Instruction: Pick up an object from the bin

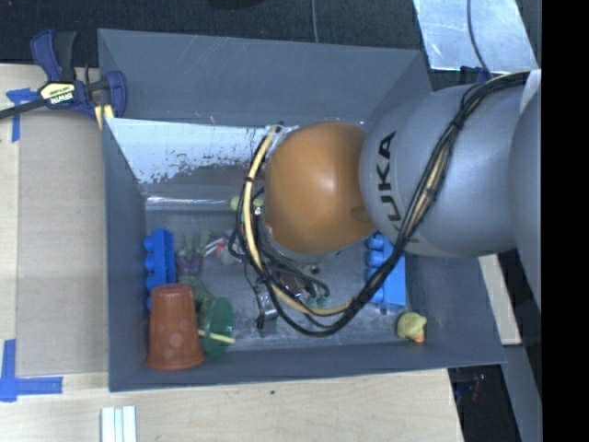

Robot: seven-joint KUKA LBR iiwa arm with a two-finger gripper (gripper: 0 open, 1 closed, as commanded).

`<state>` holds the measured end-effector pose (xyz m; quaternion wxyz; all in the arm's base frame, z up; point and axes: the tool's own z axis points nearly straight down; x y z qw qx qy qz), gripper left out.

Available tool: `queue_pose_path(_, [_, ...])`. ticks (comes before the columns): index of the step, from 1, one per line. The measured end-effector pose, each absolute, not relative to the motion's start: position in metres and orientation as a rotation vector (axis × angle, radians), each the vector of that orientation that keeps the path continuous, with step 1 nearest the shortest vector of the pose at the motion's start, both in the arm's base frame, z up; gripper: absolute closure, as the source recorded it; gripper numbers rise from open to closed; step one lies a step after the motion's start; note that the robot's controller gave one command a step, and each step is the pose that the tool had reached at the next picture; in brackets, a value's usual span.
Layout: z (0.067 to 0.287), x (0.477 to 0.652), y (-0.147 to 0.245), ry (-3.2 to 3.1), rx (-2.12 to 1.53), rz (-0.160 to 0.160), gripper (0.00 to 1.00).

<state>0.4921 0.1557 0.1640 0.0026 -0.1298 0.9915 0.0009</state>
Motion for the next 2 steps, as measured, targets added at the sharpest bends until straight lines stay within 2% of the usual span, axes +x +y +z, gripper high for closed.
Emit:
queue_pose_path(1, [0.181,0.488,0.130,3.114,-0.359,0.005,0.00])
queue_pose_path(2, [0.200,0.505,0.080,3.106,-0.463,0.003,0.00])
